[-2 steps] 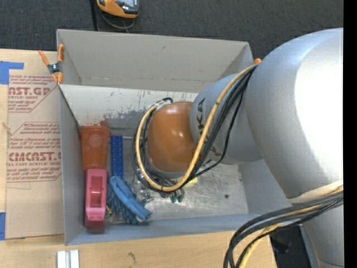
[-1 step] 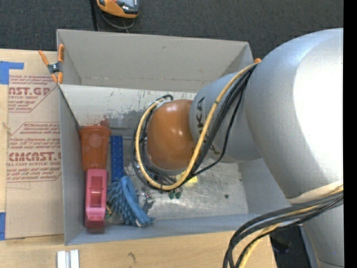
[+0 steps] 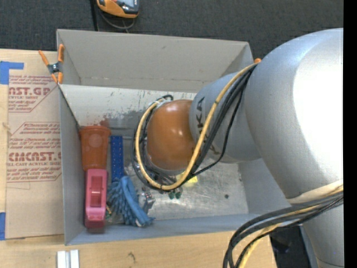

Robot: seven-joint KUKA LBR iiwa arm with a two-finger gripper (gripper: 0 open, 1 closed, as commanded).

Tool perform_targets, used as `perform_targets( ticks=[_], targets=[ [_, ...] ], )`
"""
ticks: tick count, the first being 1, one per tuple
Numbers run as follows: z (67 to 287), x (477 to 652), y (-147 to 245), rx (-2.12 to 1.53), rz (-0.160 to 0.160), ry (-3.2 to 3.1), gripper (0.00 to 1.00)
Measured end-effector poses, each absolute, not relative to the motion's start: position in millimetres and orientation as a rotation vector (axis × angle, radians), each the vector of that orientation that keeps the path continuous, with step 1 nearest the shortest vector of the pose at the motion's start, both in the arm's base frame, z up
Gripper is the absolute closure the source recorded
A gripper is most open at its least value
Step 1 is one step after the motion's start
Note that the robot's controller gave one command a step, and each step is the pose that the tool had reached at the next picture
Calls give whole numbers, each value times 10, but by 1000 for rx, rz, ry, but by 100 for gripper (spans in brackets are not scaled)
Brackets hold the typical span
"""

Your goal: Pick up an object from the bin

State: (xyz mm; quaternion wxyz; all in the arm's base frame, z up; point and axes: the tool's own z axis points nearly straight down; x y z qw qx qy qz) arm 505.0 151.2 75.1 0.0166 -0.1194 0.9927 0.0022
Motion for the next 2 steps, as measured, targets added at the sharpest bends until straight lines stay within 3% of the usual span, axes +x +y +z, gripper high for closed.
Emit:
perform_targets(
  ticks=[1,2],
  targets=[
    [860,5010,2085,-1065,-8,2955,100],
    [860,5010,2085,-1065,-8,2955,100]
  ],
)
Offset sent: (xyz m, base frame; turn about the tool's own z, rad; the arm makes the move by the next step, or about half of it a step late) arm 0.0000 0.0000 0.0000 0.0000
